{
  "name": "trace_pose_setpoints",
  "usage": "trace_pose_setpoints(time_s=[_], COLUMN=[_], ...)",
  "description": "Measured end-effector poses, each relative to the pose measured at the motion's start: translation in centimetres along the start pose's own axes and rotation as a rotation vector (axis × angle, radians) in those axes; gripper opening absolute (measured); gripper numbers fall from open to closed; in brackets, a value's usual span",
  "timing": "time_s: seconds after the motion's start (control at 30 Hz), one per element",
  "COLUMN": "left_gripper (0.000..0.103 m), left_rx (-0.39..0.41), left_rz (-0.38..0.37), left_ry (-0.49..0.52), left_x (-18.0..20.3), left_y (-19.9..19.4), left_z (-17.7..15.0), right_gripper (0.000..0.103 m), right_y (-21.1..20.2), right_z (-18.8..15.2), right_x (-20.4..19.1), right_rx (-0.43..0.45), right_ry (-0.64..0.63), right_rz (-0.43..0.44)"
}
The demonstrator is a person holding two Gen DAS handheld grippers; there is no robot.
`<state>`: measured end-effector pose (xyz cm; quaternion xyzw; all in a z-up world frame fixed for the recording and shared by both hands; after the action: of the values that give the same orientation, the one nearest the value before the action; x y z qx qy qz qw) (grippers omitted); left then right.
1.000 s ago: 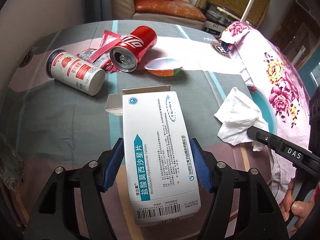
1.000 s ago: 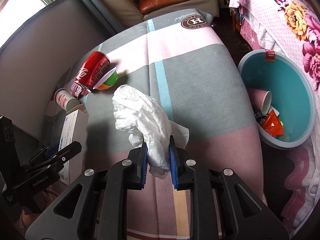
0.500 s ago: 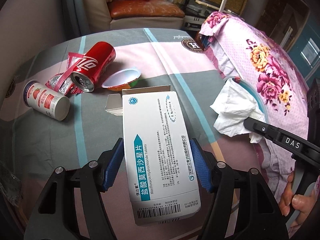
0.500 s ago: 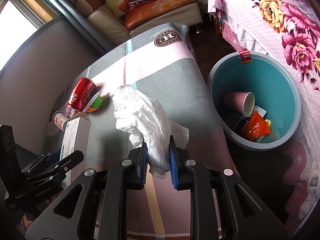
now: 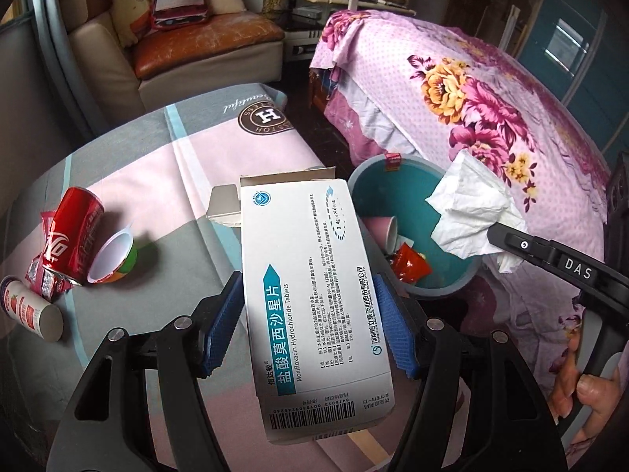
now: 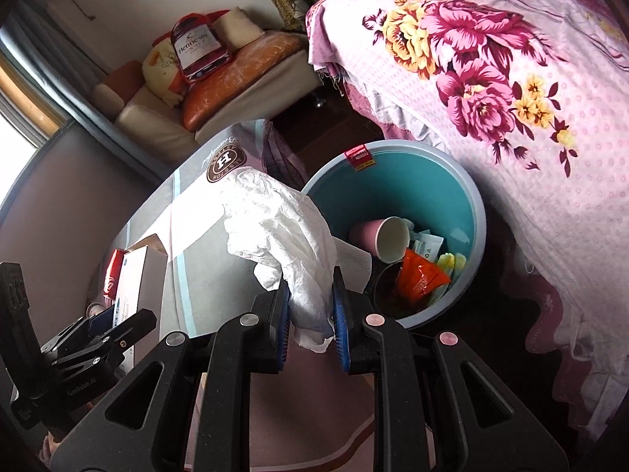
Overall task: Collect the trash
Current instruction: 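Carry the tissue and medicine box toward the teal bin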
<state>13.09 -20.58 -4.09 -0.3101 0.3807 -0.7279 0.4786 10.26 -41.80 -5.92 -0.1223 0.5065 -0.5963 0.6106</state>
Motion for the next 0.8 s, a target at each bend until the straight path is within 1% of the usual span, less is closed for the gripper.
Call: trace_pose_setpoints(time_s=[0.2, 0.4, 0.6, 0.8], left_gripper=[0.067, 0.067, 0.067, 0.07], left_rx=[-0.014, -0.05, -0.077, -0.1], left_rz=[-0.04, -0.072, -0.083, -0.091], left_ry=[0.072, 0.114, 0.134, 0.129], left_x=[4.3, 7.4, 8.9, 9.3], left_y=[2.3, 4.9, 7.0, 8.4], left_z=[1.7, 2.4, 3.0, 3.1], right_gripper=[0.019, 0.019, 0.019, 0.019], right_y=[-0.9, -0.6, -0.2, 0.3], right_z=[1.1, 1.7, 1.9, 2.1], right_x=[3.6, 5.7, 6.7, 7.0], right_rx=[0.029, 0.03, 0.022, 0.008], right_ry=[0.055, 0.086, 0.098, 0.099], right_rz=[-0.041, -0.068, -0.089, -0.103])
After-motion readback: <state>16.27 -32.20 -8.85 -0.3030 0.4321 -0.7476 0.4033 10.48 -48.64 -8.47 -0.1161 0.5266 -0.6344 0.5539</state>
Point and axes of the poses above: each gripper's, at about its wrist camera, not at the fingertips, and y roughly the way its jaws point, x to its right, z to its top, the point moved 5 cm from there along y, roughly the way its jaws point, and after that the axes turned 1 degree about x, right-handed, at the moved point
